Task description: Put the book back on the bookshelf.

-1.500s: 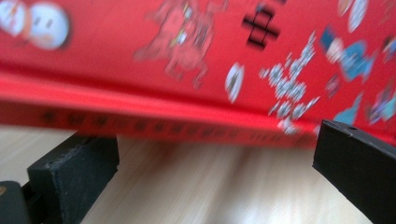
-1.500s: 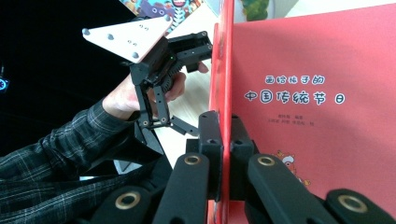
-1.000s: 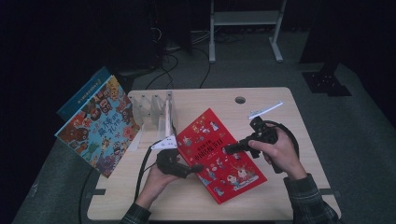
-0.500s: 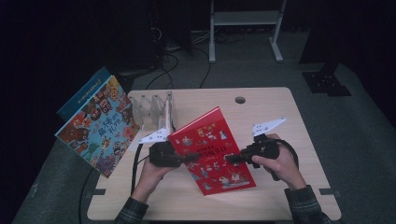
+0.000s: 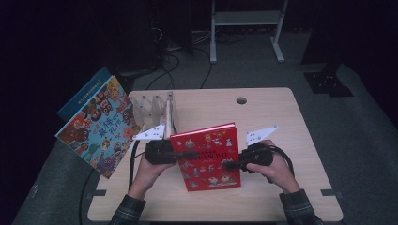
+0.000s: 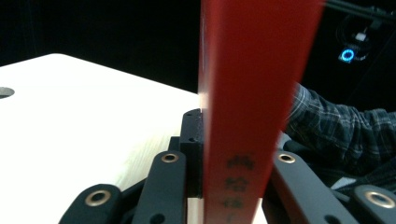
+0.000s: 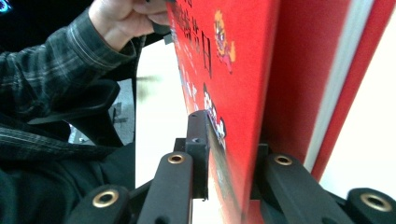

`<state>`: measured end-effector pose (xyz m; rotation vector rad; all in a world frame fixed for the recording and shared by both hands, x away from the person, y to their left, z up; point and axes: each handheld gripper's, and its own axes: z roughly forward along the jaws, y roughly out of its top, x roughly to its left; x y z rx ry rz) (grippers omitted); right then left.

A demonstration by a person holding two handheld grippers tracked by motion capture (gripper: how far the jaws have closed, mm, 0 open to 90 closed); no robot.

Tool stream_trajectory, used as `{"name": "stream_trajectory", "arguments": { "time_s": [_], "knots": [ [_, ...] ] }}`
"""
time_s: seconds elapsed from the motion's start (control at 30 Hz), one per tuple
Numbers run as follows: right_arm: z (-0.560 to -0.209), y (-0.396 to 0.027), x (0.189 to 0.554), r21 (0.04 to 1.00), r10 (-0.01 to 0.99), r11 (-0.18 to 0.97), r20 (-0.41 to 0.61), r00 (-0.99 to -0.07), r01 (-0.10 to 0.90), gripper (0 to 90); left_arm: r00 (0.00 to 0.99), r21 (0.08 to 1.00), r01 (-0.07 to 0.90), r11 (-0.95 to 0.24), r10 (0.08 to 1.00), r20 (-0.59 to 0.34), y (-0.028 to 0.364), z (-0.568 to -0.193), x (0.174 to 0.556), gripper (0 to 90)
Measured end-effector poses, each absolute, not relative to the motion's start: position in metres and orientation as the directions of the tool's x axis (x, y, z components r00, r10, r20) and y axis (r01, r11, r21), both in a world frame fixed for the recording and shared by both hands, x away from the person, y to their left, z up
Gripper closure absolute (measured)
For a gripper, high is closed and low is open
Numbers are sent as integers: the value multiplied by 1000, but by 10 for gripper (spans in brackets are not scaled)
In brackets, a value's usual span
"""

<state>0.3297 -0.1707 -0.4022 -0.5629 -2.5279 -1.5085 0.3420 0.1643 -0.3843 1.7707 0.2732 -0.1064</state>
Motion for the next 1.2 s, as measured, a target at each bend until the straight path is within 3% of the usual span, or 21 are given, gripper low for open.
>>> {"name": "stream_trajectory", "arguments": {
  "time_s": [0.27,0.37,0.57,0.7,1.0,1.2],
  "knots": [
    [-413,-176,328,833,249,438,251,-935,340,663,967,948,233,-218,155,-202,172,-377,341,786],
    [-417,-185,326,832,279,442,227,-933,335,571,962,950,236,-204,189,-198,178,-374,339,794],
    [-430,-205,328,824,444,445,139,-885,352,384,953,956,231,-181,241,-184,194,-364,335,794],
    [-447,-221,333,794,581,436,111,-806,424,283,942,960,230,-163,286,-177,211,-356,329,794],
    [-487,-259,351,707,818,392,25,-575,588,278,890,964,234,-125,426,-161,256,-341,314,794],
    [-496,-265,357,700,848,376,4,-530,607,202,849,965,243,-95,503,-164,287,-338,306,794]
  ]
}}
